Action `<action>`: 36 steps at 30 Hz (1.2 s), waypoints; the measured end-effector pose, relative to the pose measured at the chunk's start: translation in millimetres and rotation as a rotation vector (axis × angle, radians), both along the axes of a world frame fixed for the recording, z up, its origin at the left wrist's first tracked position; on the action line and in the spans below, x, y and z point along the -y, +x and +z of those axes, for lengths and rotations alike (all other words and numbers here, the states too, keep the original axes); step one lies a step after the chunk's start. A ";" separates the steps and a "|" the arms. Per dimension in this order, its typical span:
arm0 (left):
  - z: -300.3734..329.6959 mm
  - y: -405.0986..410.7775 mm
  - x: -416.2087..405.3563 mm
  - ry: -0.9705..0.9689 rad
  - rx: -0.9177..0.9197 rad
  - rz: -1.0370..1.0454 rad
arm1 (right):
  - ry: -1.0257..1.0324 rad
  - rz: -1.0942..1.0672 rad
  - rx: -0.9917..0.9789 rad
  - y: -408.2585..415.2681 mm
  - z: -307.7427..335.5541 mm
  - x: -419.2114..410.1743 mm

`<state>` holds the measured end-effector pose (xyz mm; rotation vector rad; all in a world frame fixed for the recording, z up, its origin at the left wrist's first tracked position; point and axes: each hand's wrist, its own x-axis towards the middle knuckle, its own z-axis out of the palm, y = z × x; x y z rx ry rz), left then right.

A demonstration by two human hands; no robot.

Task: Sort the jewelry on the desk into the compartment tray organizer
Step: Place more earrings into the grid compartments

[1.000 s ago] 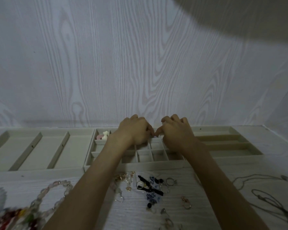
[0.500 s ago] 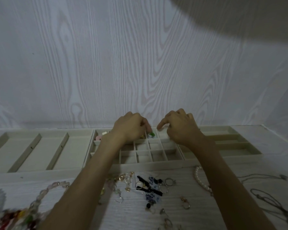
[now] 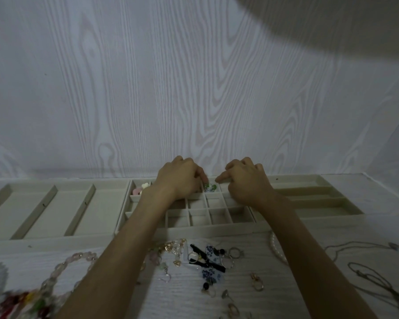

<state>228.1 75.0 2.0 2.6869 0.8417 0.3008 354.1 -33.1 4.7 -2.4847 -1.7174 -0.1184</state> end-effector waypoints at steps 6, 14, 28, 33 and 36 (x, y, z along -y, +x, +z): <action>-1.1 -0.4 -0.4 0.004 -0.057 -0.024 | -0.016 0.014 -0.009 -3.3 -4.6 -4.3; 0.2 1.6 2.1 0.008 -0.051 -0.052 | 0.123 -0.030 -0.016 1.9 0.2 -1.4; -8.2 11.3 13.5 0.169 -0.168 -0.026 | 0.012 -0.007 0.010 -4.8 0.9 -0.5; -6.0 7.1 7.0 0.047 -0.116 -0.055 | -0.013 0.004 0.021 -4.7 -0.8 -2.5; -3.5 5.9 6.1 0.012 -0.025 -0.034 | -0.034 0.016 0.039 -6.7 -3.9 -4.0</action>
